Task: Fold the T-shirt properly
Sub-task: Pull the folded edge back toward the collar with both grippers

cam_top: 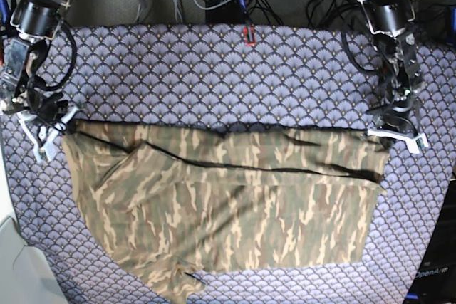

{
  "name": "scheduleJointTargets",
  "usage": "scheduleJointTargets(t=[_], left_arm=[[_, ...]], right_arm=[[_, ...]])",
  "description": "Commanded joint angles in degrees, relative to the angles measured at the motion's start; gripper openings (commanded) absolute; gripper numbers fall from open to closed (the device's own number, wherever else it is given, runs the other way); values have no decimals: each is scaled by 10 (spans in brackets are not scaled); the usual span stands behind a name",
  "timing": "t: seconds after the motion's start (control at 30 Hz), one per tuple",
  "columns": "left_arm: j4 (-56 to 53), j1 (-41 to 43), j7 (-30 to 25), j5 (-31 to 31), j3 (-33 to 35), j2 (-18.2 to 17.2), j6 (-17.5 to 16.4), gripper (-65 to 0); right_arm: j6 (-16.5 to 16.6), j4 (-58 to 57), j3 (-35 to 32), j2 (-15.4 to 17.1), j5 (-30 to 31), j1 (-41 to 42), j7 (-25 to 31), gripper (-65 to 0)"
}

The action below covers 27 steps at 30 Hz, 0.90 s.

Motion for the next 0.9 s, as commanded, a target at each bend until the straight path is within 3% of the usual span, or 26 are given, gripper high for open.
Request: scheduleJointTargets(t=[0.0, 0.2, 0.43, 0.63, 0.87], left_arm=[[4, -2, 40, 4, 0, -4, 2, -644], [66, 18, 83, 4, -1, -17, 1, -644], [175, 75, 137, 4, -4, -18, 1, -644], [244, 127, 170, 4, -51, -15, 1, -644], [281, 180, 175, 4, -80, -17, 0, -644]], right_arm=[[-1, 10, 2, 18, 3, 10, 6, -648], [-1, 27, 3, 29, 5, -13, 6, -650], [-1, 134, 4, 13, 6, -87, 6, -650], [-1, 196, 6, 10, 7, -164, 6, -650], [-1, 260, 7, 2, 8, -235, 6, -650]])
